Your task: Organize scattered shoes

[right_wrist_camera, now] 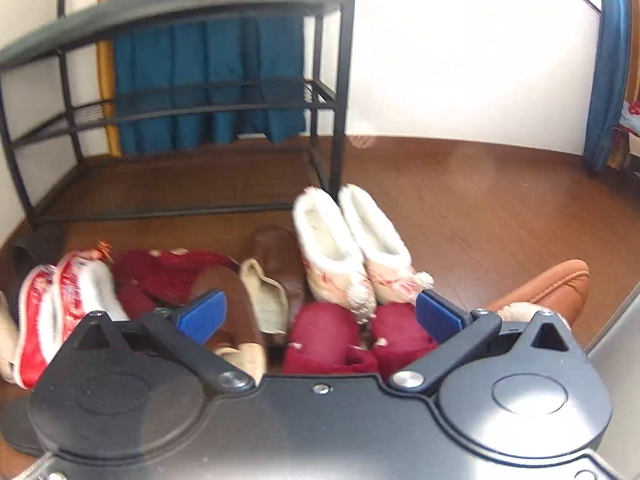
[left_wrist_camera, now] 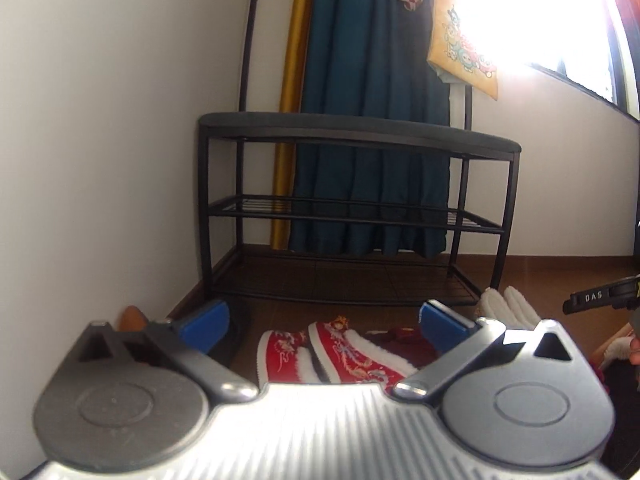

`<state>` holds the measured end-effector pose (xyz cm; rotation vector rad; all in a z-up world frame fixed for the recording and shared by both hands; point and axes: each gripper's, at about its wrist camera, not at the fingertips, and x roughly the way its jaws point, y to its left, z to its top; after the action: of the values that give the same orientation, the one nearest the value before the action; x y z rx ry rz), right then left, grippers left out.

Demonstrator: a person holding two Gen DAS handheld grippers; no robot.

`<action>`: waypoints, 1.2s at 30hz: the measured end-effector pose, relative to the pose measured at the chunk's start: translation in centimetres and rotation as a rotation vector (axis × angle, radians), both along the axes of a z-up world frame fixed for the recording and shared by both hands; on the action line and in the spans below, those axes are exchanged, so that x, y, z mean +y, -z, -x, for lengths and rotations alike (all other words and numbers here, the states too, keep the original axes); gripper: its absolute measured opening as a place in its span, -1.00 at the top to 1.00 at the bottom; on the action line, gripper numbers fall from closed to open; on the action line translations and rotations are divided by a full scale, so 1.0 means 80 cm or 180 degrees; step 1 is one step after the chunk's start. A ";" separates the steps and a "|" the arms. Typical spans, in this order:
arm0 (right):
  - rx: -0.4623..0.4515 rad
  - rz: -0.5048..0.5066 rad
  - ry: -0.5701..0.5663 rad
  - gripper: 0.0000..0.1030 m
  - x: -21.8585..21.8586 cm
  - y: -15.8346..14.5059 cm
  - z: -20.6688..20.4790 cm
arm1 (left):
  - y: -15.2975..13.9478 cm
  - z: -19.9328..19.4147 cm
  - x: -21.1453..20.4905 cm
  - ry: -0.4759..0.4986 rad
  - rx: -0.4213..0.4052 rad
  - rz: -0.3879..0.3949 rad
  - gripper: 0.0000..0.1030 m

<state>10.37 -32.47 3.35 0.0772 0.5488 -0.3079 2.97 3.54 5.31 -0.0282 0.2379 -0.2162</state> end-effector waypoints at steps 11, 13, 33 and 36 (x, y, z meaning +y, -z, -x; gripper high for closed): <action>-0.0247 -0.0263 -0.0390 -1.00 0.110 -0.034 0.064 | -0.041 0.038 -0.007 -0.0024 -0.0004 -0.0168 -0.99; -0.0209 -0.0233 -0.0424 -1.00 0.119 -0.036 0.068 | -0.043 0.042 -0.006 -0.0043 0.0035 -0.0179 -0.99; 0.0074 -0.0715 -0.0372 -1.00 0.130 0.015 0.088 | -0.010 0.012 -0.010 -0.0115 0.0519 -0.0341 -0.99; 0.0106 -0.0751 -0.0386 -1.00 0.133 0.019 0.087 | -0.007 0.004 -0.008 -0.0116 0.0617 -0.0302 -0.99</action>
<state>3.41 -21.81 1.80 0.2662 0.6186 -0.1254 2.65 2.92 5.88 0.0407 0.4401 -0.1658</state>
